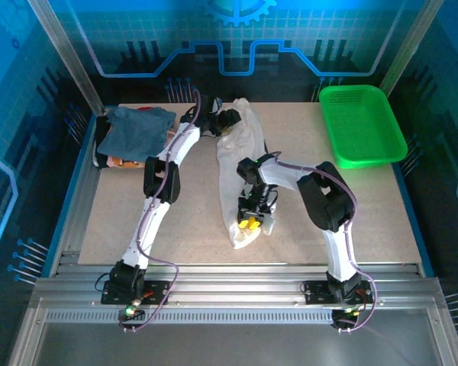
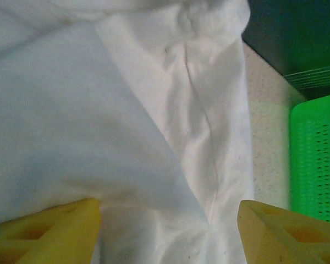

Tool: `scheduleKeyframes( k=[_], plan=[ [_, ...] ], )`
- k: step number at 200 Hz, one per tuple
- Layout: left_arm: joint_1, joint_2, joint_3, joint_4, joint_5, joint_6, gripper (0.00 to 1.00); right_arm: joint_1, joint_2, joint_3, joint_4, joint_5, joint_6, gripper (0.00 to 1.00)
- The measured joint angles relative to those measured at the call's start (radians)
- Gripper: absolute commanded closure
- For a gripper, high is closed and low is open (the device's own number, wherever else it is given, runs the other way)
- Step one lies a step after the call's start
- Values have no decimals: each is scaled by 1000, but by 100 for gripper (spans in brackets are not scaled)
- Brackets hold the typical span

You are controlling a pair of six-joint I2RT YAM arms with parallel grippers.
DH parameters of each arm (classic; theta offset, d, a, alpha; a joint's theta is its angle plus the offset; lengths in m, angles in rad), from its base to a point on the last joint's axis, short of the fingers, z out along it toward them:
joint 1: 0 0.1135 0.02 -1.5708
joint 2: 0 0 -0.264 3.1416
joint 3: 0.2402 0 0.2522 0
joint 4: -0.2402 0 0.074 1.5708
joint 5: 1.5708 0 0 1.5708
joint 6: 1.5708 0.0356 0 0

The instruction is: Fold and stack the t-shirts

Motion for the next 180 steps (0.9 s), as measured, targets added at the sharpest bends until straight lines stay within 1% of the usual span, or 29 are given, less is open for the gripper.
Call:
scheduleKeyframes(
  k=[39,53,67,82,103,123,125,129,131,141,154,169,180],
  plan=[
    [34,29,18,84,64,-39,30,35,47,49,15,-105,1,70],
    [43,30,18,86,77,-42,29,56,53,61,20,-121,3,61],
    [51,29,18,89,92,-42,24,82,53,73,18,-133,6,58],
    [55,25,16,91,109,-39,17,103,49,86,9,-146,16,48],
    [57,-18,-34,89,138,-42,13,114,13,105,-23,-146,13,44],
    [59,-113,-122,69,167,-42,9,111,-89,142,-84,-98,3,42],
    [59,-121,-129,69,169,-43,8,111,-103,146,-92,-91,0,42],
    [60,-145,-144,63,176,-42,2,109,-132,154,-105,-77,-3,41],
    [61,-159,-153,62,179,-42,1,108,-148,157,-109,-69,-6,40],
    [62,-226,-185,51,195,-42,1,100,-229,163,-134,-38,-19,38],
    [68,-320,-209,20,211,-35,1,71,-343,151,-157,-1,-40,37],
    [76,-454,-244,-39,219,0,1,8,-462,91,-166,32,-67,37],
    [82,-581,-321,-78,217,43,1,-52,-524,13,-159,42,-91,37]
  ],
)
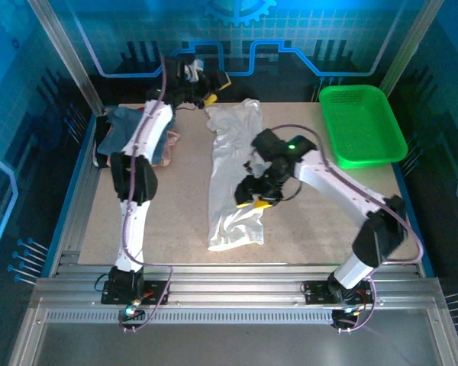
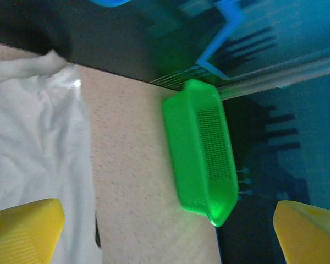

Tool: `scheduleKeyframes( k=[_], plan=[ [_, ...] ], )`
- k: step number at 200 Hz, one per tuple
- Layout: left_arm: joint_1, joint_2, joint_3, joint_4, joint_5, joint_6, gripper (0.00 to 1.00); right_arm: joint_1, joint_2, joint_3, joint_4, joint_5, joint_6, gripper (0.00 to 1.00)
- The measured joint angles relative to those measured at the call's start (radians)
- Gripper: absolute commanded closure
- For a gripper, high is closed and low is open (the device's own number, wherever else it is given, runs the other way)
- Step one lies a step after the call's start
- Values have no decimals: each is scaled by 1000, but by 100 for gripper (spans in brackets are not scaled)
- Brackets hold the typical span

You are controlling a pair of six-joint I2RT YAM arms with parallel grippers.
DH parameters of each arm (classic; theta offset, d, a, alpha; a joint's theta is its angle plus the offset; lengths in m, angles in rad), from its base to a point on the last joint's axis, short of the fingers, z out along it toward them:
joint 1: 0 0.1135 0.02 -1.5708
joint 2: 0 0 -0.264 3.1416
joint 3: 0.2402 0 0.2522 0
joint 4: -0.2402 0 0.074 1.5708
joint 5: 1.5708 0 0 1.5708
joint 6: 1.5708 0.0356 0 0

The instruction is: Fold and stack the t-shirts

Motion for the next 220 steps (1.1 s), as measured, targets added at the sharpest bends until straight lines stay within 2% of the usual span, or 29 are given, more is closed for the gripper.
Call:
scheduleKeyframes(
  k=[20,36,52,79,106,137,182,220],
  plan=[
    [6,-279,-269,-35,-11,56,3,-73,-13,-155,45,16,-38,37],
    [3,-505,-548,-59,-23,91,6,-90,39,-253,114,13,-57,38],
    [-14,-669,-824,-59,-42,105,8,-90,96,-308,195,-5,-65,38],
    [-91,-793,-1243,-58,-74,89,15,-90,158,-334,311,-34,-68,39],
    [-183,-818,-1538,-29,-99,22,22,-87,205,-338,378,-50,-74,40],
    [-249,-853,-1677,71,-117,-69,23,-69,240,-357,400,-54,-74,41],
    [-327,-840,-1732,250,-121,-169,28,-43,235,-381,390,-42,-74,40],
    [-341,-801,-1757,296,-116,-201,32,-26,203,-392,373,-31,-74,39]
  ],
)
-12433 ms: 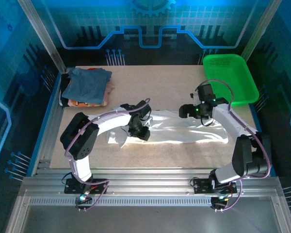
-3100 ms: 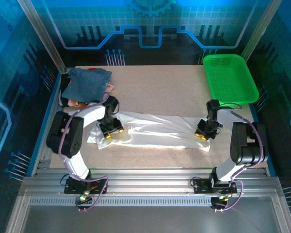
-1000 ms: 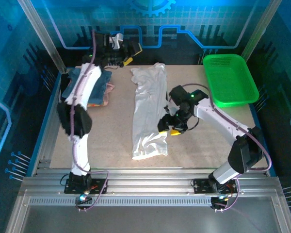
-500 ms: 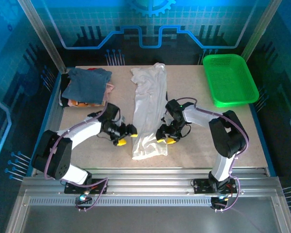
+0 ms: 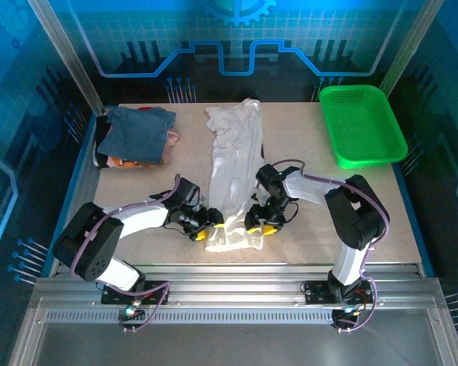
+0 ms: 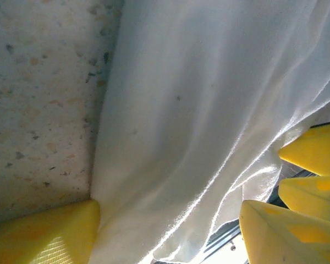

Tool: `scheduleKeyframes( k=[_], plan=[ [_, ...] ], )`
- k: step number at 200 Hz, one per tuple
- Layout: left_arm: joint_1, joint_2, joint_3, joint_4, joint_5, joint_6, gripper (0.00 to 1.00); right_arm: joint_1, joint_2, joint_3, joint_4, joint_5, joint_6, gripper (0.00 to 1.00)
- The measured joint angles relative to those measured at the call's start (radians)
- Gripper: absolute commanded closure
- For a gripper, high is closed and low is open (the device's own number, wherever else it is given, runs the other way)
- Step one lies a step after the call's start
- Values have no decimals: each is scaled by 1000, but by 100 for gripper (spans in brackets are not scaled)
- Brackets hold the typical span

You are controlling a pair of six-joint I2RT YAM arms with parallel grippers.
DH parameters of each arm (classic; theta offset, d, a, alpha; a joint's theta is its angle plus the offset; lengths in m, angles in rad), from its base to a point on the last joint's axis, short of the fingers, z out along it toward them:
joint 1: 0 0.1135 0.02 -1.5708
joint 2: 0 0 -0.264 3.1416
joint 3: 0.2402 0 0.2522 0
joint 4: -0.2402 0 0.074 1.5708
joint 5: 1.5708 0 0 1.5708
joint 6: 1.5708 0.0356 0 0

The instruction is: Fold and stack the t-shirts

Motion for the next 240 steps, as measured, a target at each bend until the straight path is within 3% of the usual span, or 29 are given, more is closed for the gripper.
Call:
scheduleKeyframes(
  k=[83,93,114,126,158,194,213,240],
  plan=[
    [-22,-10,-37,42,-2,-3,44,51,-47,-80,0,-5,19,41],
    [-24,-16,-49,54,-7,-4,49,59,-46,-85,11,-5,23,49],
    [-28,-22,-76,76,-10,-3,64,71,-45,-94,41,-5,47,78],
    [-31,-24,-91,90,-12,0,67,74,-45,-110,60,-5,60,87],
    [-35,-40,-109,106,-16,9,58,75,-78,-186,100,-20,111,90],
    [-53,-87,-129,101,-7,9,43,77,-117,-234,124,-20,178,83],
    [-57,-143,-159,73,-6,5,41,79,-117,-234,125,-10,205,77],
    [-58,-257,-216,-12,-8,-14,39,83,-117,-230,124,-3,236,76]
  ],
)
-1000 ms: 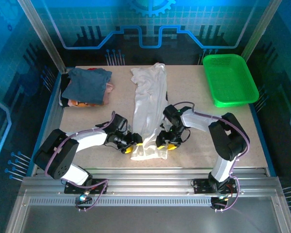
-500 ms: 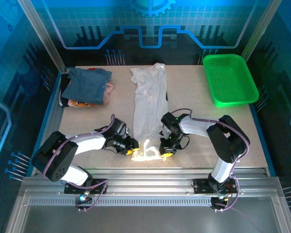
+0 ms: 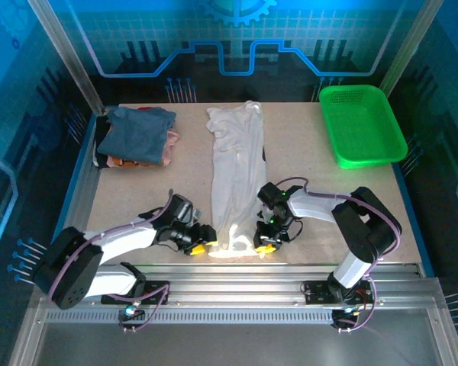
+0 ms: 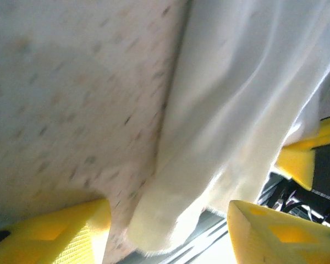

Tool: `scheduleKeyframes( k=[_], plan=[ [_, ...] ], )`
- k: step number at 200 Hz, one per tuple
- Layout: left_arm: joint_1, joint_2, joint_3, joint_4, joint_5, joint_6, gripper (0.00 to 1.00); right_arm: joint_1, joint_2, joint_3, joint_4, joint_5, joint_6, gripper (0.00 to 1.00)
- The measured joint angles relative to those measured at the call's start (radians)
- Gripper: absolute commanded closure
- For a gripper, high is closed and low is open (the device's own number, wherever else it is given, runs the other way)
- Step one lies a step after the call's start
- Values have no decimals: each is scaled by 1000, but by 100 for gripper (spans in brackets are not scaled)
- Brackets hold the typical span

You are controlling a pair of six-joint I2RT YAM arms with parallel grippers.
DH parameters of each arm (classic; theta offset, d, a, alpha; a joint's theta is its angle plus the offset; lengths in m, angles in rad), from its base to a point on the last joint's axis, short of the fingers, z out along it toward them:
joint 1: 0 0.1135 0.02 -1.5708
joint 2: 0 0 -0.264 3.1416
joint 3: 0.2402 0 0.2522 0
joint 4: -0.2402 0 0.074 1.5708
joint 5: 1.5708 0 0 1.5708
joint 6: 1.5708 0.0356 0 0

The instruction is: Fold and stack the t-shirts

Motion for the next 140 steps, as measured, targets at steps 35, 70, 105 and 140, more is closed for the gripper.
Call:
scheduleKeyframes(
  k=[35,70,105,140],
  plan=[
    [0,-73,-56,3,1,-31,40,4,0,0,1,9,13,76],
    [0,-39,-40,10,5,-67,40,4,0,0,-1,14,8,77],
    [-8,41,25,-40,6,-108,41,5,0,1,-4,15,-14,78],
    [-64,142,126,-136,-48,-132,42,5,0,1,-4,14,-33,78]
  ],
)
